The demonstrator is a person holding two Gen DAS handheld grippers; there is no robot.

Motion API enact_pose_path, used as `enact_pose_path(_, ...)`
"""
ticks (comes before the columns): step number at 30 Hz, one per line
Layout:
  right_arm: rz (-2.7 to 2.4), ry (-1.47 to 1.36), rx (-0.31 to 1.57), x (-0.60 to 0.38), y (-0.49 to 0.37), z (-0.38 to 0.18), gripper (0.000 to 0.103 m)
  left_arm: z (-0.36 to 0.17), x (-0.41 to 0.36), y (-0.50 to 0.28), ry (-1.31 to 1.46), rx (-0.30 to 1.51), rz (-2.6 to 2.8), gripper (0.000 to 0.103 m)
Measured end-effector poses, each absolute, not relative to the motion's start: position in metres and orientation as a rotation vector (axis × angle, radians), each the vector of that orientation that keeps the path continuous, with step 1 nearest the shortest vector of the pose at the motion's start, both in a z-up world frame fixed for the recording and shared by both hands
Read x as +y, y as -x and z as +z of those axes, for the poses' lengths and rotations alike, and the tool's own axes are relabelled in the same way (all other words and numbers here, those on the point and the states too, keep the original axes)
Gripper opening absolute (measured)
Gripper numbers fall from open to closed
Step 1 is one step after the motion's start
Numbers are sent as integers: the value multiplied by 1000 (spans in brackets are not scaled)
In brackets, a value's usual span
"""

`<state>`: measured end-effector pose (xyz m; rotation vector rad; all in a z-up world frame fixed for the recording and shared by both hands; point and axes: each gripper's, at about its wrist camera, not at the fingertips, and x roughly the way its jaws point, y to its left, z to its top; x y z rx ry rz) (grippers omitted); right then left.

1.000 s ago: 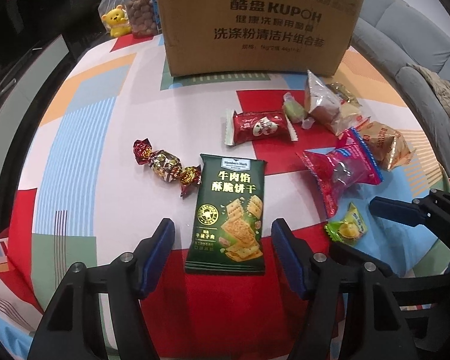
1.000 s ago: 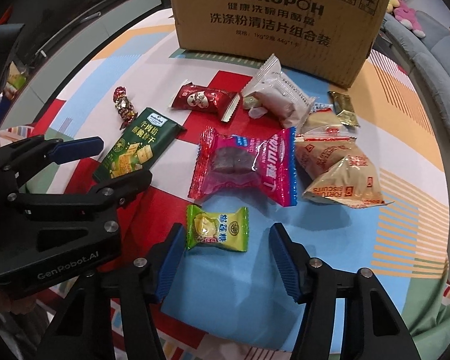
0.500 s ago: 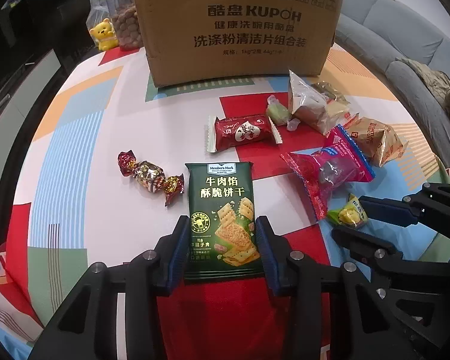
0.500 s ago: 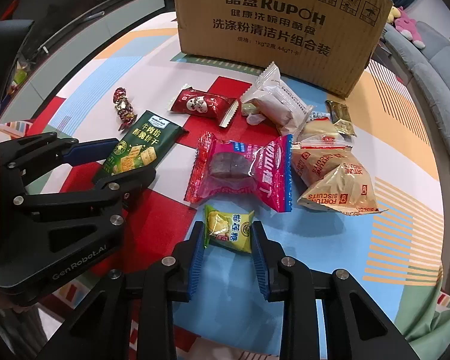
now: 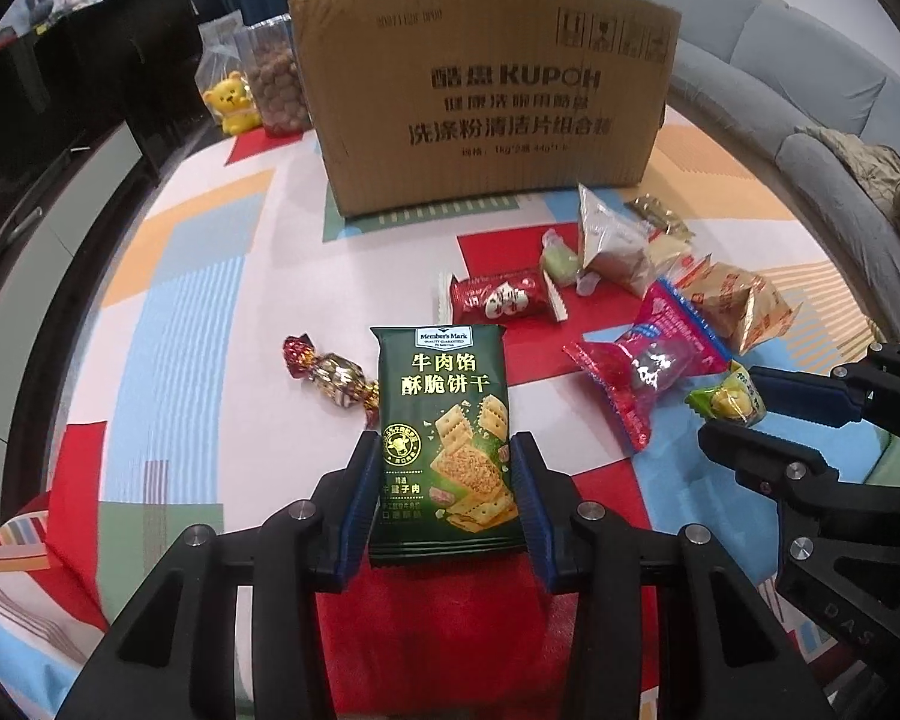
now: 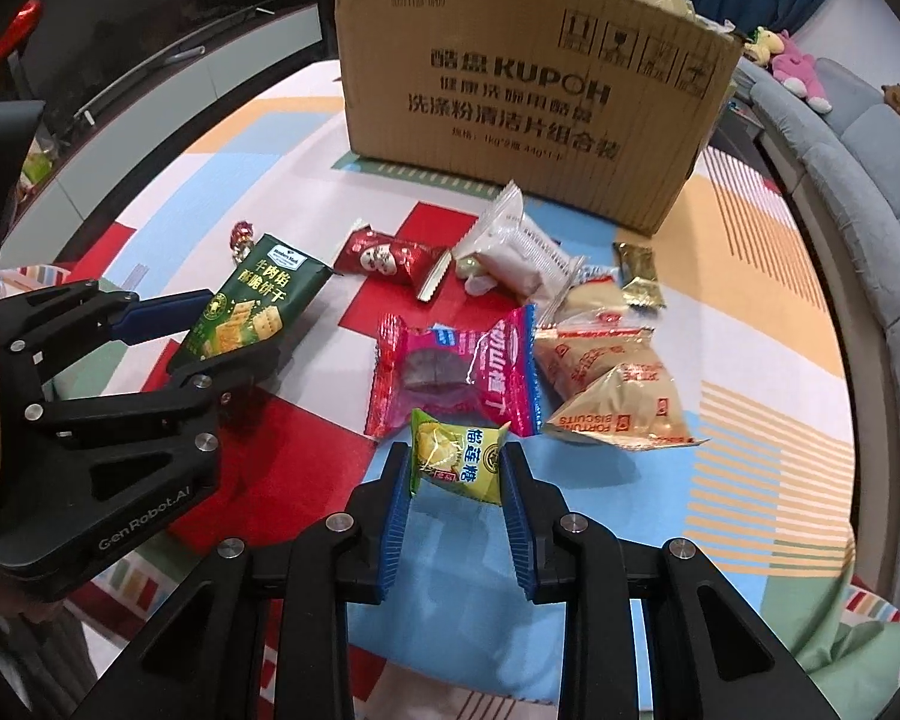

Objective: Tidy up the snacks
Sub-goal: 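Close both tools on their snacks and carry them over the cardboard box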

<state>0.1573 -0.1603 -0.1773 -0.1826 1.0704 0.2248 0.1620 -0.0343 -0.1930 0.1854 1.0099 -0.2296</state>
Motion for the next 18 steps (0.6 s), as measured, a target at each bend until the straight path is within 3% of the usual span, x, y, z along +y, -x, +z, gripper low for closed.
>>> enact_pose_path(18,193,151,974,-172,-160,-127,31,-143,-34,-155,-179,950,-193,42)
